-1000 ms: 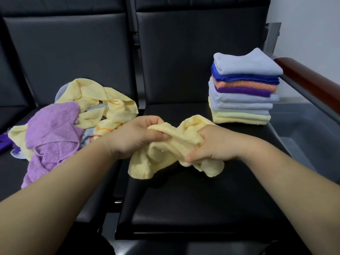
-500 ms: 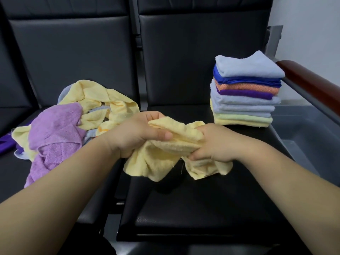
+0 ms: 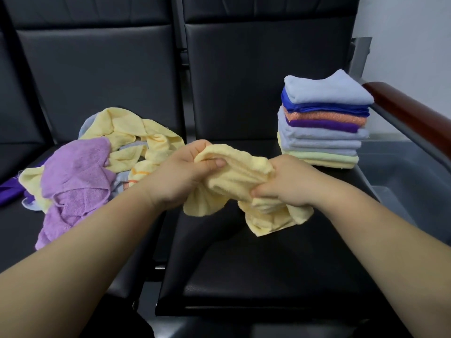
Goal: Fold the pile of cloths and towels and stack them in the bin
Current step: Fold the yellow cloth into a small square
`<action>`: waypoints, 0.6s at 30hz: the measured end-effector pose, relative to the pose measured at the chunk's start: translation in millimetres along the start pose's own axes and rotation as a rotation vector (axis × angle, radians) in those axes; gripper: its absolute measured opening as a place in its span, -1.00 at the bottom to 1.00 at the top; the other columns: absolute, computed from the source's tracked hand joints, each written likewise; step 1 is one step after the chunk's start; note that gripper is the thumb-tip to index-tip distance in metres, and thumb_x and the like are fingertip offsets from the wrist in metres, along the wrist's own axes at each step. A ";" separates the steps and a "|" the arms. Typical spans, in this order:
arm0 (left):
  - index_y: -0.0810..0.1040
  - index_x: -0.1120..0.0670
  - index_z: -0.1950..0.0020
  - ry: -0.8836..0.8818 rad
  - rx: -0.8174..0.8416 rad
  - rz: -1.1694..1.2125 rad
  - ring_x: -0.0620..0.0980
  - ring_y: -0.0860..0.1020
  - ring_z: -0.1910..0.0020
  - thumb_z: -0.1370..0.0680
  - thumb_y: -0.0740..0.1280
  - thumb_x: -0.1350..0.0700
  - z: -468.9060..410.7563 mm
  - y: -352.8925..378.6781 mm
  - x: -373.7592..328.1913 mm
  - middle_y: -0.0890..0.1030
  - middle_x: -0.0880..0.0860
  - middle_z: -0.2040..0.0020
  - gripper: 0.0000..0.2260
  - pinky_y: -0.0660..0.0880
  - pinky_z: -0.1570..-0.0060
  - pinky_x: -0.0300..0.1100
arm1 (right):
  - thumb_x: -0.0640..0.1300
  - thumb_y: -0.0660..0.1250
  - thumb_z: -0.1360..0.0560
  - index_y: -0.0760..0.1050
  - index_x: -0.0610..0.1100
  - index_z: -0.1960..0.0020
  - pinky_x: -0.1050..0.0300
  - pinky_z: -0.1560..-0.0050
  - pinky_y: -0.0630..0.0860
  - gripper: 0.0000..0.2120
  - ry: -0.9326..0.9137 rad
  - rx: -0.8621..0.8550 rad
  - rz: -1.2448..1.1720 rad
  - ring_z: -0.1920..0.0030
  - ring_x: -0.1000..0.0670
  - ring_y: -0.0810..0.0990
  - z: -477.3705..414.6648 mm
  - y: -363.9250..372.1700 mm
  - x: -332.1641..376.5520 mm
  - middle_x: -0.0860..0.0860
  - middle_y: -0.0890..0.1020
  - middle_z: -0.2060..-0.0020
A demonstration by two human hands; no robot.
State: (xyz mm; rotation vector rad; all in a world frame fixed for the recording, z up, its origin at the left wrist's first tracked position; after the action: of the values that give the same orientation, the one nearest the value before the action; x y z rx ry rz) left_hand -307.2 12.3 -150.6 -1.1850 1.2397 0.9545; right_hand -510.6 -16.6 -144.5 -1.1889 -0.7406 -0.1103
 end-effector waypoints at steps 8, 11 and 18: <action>0.62 0.15 0.10 -0.086 0.201 -0.519 -0.13 0.61 0.23 -0.43 0.60 0.08 13.7 5.1 -10.3 0.65 -0.06 0.25 -0.78 0.53 0.21 -0.24 | -0.31 0.47 -0.53 0.67 -0.12 -0.21 -0.10 -0.27 0.61 -0.73 -0.103 0.088 -0.690 -0.14 -0.05 0.73 9.6 0.2 -0.8 -0.06 0.76 -0.08; 0.66 0.19 0.07 -0.135 0.160 -0.262 -0.01 0.67 0.14 -0.46 0.57 0.09 20.0 -5.4 -15.7 0.70 0.07 0.15 -0.80 0.58 0.16 -0.15 | -0.34 0.51 -0.48 0.61 -0.15 -0.30 -0.13 -0.27 0.60 -0.60 -0.103 0.239 -0.809 -0.20 -0.13 0.71 15.2 10.1 1.3 -0.12 0.73 -0.17; 0.64 0.21 -0.11 -0.098 0.192 -0.115 0.07 0.70 0.00 -0.55 0.47 0.08 32.6 3.2 -24.0 0.72 0.15 0.00 -0.76 0.61 0.05 -0.14 | -0.07 0.52 -0.44 0.59 -0.13 0.14 -0.01 0.16 0.53 -0.84 -0.097 -0.066 0.085 0.18 -0.08 0.62 27.1 -3.7 8.9 -0.04 0.67 0.23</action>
State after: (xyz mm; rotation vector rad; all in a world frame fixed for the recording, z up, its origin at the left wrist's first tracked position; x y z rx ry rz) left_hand -307.4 46.8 -129.1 -1.0345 1.1454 0.7809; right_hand -518.1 8.1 -131.9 -1.2935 -0.7755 -0.0063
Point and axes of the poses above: each hand's wrist, its own z-axis away from the middle knuckle, its own y-axis out of the palm, x = y × z, the point moved 5 cm from there along -z, towards the middle knuckle
